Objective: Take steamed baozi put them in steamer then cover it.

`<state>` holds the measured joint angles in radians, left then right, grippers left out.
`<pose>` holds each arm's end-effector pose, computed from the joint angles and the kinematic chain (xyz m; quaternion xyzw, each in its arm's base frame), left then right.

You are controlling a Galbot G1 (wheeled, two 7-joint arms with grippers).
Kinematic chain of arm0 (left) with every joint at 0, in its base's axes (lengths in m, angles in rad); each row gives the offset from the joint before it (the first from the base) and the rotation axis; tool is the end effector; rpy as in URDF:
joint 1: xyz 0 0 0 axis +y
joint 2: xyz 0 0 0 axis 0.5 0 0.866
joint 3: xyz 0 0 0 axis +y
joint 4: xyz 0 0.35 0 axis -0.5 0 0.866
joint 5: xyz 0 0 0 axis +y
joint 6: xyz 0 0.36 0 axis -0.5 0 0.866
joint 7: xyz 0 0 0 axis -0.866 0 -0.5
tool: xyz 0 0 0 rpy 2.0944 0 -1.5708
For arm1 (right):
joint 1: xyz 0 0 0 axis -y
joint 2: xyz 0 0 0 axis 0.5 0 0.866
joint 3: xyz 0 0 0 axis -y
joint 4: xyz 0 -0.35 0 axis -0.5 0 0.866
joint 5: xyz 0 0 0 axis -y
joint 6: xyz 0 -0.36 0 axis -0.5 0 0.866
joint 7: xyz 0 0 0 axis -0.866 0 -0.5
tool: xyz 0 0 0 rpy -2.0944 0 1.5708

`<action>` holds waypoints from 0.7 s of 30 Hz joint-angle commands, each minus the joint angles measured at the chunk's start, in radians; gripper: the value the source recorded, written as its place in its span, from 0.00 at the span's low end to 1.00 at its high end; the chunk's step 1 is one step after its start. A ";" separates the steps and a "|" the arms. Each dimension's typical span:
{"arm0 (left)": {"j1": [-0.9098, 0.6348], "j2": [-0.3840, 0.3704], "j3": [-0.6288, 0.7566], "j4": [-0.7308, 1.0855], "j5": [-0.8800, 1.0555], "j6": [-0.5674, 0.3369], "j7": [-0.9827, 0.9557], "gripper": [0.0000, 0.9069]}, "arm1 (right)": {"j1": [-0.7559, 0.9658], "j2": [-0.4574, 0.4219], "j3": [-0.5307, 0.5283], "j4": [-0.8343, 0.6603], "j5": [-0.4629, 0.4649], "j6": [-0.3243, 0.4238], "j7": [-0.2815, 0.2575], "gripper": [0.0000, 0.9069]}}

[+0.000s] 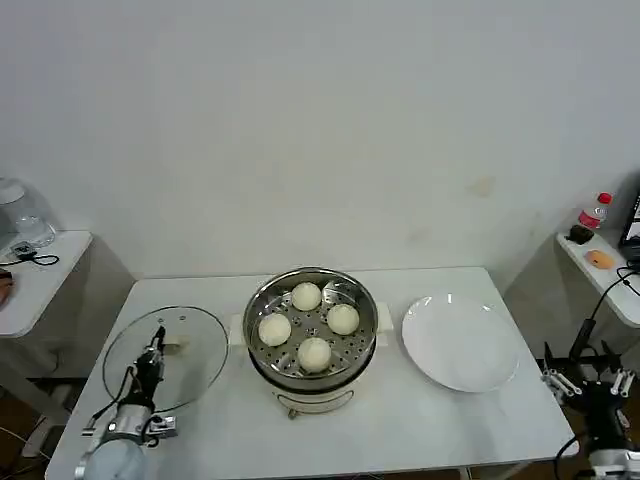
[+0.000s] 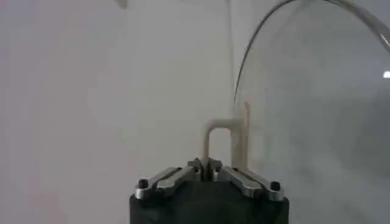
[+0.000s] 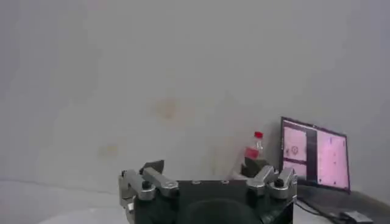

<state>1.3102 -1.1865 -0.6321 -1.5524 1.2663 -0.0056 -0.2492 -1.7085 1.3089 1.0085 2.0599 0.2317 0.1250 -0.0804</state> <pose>0.2634 0.1698 -0.3982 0.0300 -0.6695 -0.7417 0.0262 0.1381 -0.1899 -0.2803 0.0883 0.9871 -0.1323 0.0201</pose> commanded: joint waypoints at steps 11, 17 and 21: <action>0.204 0.175 -0.137 -0.543 -0.200 0.168 0.256 0.00 | 0.002 -0.009 -0.080 -0.008 -0.038 -0.006 -0.046 1.00; 0.151 0.224 -0.006 -0.652 -0.239 0.253 0.324 0.00 | 0.000 -0.006 -0.128 -0.006 -0.061 -0.012 -0.053 1.00; 0.095 0.243 0.079 -0.679 -0.259 0.317 0.361 0.00 | 0.004 0.010 -0.161 -0.009 -0.095 -0.011 -0.054 1.00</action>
<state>1.4535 -1.0169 -0.6976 -2.0371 1.0889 0.1649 -0.0133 -1.7088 1.3056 0.9134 2.0530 0.1785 0.1164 -0.1282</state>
